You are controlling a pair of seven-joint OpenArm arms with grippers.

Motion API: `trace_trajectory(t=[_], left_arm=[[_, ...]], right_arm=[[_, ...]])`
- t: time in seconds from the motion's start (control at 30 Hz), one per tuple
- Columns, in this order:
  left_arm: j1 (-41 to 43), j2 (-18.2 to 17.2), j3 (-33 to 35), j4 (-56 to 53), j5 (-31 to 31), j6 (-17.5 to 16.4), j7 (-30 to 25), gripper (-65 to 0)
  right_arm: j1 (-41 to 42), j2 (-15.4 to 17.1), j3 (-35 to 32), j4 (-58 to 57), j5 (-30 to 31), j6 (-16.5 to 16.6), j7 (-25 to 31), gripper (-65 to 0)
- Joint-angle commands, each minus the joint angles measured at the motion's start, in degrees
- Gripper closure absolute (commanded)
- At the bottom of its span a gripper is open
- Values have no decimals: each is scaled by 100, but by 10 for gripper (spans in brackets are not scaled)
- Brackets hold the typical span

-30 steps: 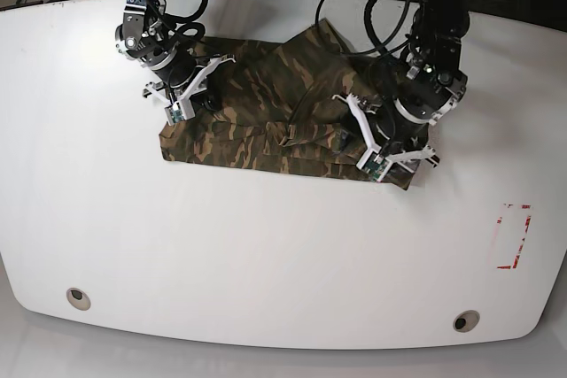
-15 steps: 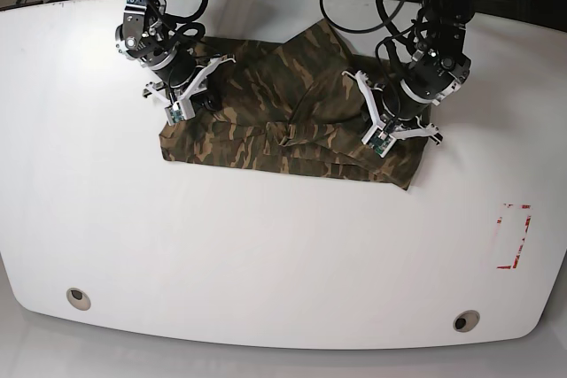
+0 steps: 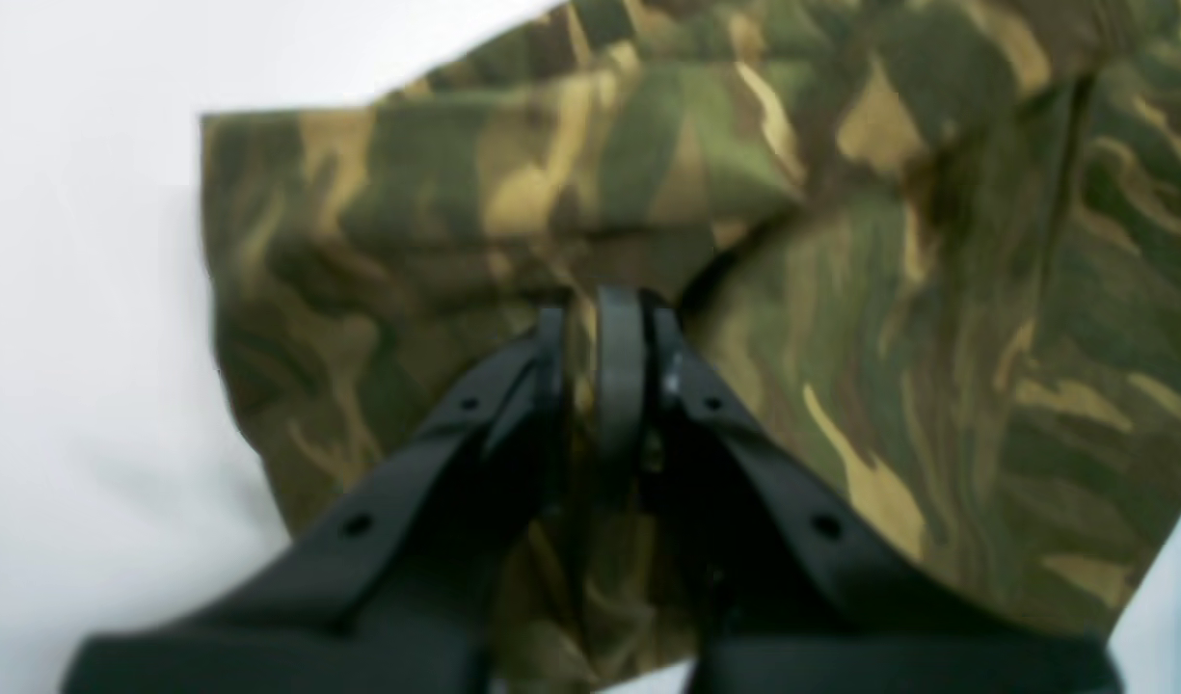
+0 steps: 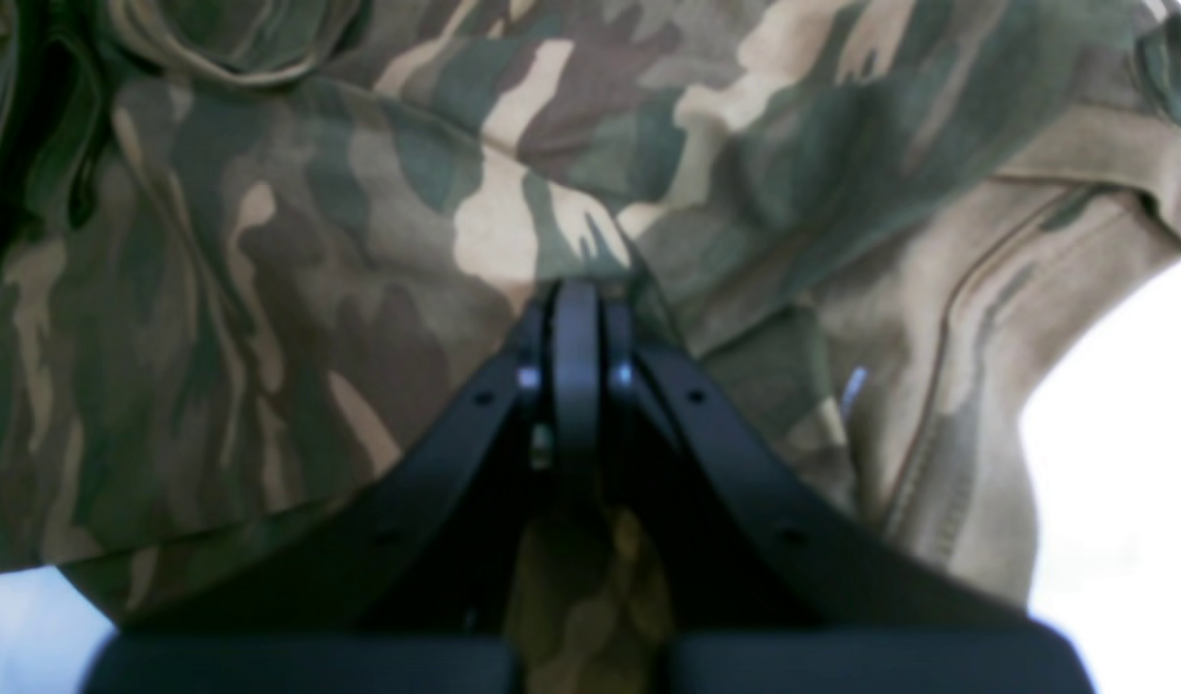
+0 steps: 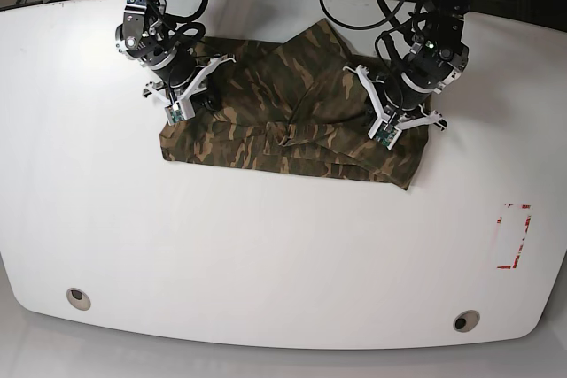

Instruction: Layout the t-shirt on the table in an organized manner, then fold the t-shirt properly

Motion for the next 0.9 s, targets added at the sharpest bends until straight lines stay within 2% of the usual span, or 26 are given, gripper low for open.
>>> trace_trajectory(t=[0.0,0.17,0.53,0.87], left_arm=[[79,-2,27,97,-11,20,-102,-27],[307,60,124,97,-38,20,-102,-27],[422,315,1144,53,-20,20,-93,-27],[149,289,1302,193,-38,20,-84,-27]], right_arm=[[-95,17,-1,-45,-304,-14,-481,0],[-95,17,-1,-45,-304,-14,-481,0],[-95,17,-19,-27,-286,-14,-481,0],[-95,17,-19,-27,-286,-14,-481,0]])
